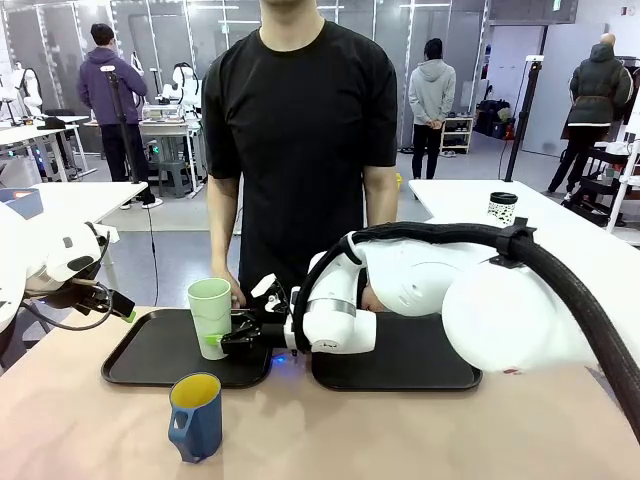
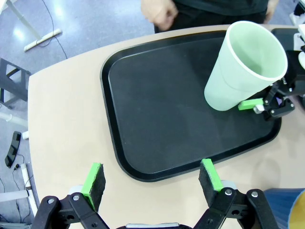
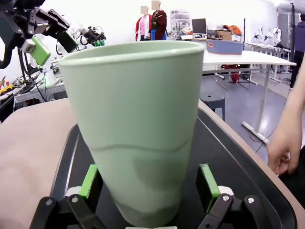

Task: Sort and store the cups by type.
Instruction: Place the picked Reusable plastic cup into the Flat Tray indicated by the person.

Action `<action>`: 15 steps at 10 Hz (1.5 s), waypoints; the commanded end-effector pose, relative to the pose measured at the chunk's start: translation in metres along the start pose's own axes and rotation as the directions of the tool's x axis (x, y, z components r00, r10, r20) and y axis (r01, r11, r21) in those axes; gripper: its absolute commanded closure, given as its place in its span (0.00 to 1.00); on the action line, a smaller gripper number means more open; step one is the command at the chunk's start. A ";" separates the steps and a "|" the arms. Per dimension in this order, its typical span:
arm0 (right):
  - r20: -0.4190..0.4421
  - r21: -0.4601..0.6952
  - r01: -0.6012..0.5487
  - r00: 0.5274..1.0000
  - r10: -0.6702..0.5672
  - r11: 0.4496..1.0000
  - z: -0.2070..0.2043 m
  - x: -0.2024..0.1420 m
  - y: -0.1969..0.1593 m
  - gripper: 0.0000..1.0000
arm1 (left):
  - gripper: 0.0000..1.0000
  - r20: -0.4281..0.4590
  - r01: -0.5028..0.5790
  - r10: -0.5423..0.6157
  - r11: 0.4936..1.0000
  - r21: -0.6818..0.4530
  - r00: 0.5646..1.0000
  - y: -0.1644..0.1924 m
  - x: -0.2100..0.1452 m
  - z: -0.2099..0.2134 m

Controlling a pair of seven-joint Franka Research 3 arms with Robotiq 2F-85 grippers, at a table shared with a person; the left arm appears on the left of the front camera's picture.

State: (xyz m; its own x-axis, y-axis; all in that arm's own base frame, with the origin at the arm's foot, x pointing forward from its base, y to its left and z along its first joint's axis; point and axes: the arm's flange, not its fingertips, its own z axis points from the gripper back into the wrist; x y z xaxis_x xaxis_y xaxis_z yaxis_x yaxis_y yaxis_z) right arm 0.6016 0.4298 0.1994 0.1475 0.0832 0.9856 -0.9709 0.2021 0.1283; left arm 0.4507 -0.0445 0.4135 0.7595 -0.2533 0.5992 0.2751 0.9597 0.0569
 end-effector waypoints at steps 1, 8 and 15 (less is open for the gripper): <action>-0.001 -0.003 0.010 1.000 -0.010 1.000 0.025 0.006 0.013 0.00 | 0.00 0.002 -0.001 0.001 1.000 0.001 1.000 0.000 0.001 0.000; -0.109 -0.036 -0.052 0.993 0.048 0.998 0.101 0.021 0.027 0.00 | 0.00 0.002 -0.001 0.001 1.000 0.001 1.000 0.000 0.001 0.000; -0.095 -0.038 -0.022 0.995 0.018 0.999 0.100 0.020 0.019 0.00 | 0.00 0.002 -0.001 0.001 1.000 0.001 1.000 0.000 0.001 0.000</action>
State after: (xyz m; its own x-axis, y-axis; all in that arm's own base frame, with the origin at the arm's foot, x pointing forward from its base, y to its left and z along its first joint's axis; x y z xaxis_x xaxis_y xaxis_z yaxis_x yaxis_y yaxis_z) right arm 0.5625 0.3336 0.2339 0.1504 0.1832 0.9715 -0.9658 0.2371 0.1048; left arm 0.4507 -0.0445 0.4135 0.7596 -0.2532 0.5990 0.2750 0.9598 0.0569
